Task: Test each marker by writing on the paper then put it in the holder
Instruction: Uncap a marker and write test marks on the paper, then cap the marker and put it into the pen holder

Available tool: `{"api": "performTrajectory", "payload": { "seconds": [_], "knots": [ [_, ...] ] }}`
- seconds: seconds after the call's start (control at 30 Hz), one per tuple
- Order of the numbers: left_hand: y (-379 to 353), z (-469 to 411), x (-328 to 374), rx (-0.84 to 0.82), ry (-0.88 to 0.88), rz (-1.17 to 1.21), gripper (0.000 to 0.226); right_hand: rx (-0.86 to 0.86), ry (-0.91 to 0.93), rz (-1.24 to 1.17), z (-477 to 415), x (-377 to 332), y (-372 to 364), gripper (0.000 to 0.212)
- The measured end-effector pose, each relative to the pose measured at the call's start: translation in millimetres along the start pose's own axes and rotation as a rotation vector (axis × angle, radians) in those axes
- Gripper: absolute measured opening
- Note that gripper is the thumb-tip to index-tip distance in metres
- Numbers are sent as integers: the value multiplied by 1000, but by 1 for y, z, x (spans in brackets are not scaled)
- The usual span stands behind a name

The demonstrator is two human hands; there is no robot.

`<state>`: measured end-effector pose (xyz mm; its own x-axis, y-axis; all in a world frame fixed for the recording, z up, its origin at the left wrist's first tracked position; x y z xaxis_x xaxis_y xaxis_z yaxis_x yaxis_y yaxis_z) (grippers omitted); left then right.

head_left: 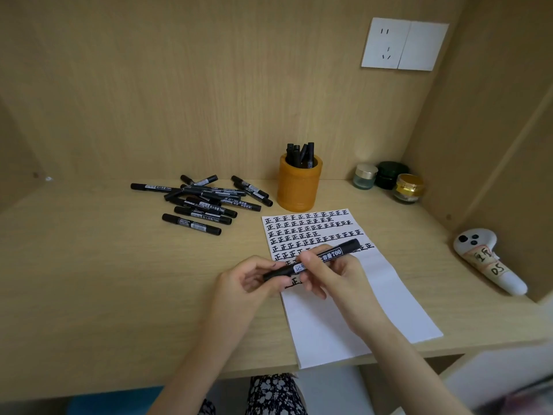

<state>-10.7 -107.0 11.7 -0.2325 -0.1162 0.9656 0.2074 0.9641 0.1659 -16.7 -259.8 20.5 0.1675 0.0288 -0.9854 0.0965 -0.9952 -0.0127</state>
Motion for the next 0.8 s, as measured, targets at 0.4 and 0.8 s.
{"api": "performTrajectory", "payload": {
  "seconds": [0.4, 0.8],
  "knots": [
    [1, -5, 17, 83, -43, 56, 24, 22, -1, -5, -10, -9, 0, 12],
    [30, -16, 17, 116, 1, -179, 20, 425, 158, 374, -13, -12, 28, 38]
  ]
}}
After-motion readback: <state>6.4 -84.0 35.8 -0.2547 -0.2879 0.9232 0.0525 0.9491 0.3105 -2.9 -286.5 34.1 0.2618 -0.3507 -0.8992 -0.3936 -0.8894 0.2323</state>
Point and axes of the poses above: each hand's wrist, its own z-axis away from the middle knuckle, its own y-axis out of the back of the hand, x = y × z, the point moved 7 cm from there along -z, towards the middle knuckle, and after that the axes turned 5 degrees about -x, right-handed, at the moved point
